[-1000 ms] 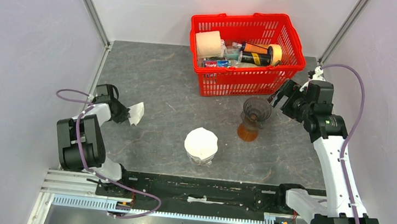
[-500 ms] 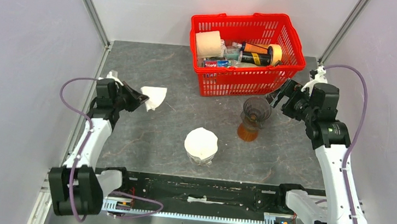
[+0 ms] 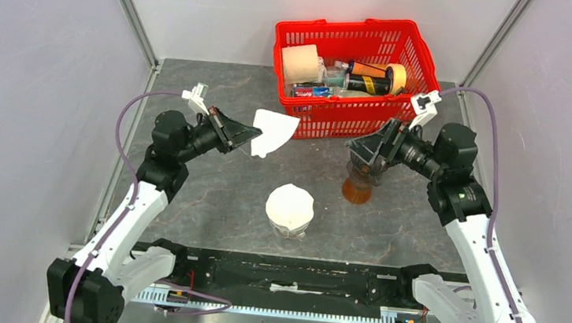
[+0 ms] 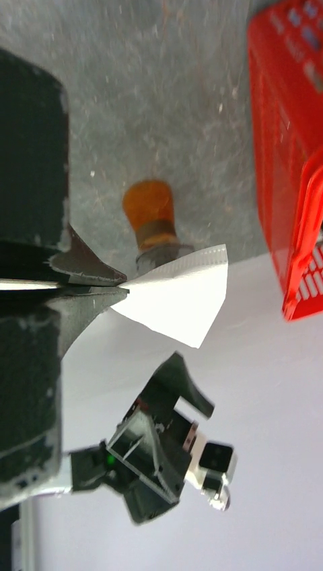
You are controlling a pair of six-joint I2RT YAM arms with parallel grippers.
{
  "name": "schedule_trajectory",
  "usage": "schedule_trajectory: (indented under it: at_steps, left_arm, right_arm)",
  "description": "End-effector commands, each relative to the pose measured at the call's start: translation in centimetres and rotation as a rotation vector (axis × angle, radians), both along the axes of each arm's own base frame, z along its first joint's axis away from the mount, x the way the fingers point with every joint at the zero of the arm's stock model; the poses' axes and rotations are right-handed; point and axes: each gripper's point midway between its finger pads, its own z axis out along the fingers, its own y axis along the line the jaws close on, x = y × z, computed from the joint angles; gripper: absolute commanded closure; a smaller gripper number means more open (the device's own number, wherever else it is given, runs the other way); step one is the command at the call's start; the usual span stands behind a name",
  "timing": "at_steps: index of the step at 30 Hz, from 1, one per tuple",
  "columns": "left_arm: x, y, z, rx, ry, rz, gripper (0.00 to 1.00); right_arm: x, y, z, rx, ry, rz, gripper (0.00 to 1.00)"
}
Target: Place the coffee filter in the dripper
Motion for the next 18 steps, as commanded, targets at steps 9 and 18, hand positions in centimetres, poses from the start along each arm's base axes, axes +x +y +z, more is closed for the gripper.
schedule_trajectory:
  at_steps: [9, 18]
  left_arm:
    - [-2.5, -2.8, 6.4, -0.223, -0.071, -0.029, 0.98]
    - [-2.8, -4.1, 6.7, -0.235, -0.073, -0.063, 0.98]
  right_arm:
    - [-0.1, 5.4, 2.3, 0.172, -0.184, 0.093, 0.03]
    - [0.8, 8.8, 1.4, 0.125, -0.158, 0.105, 0.03]
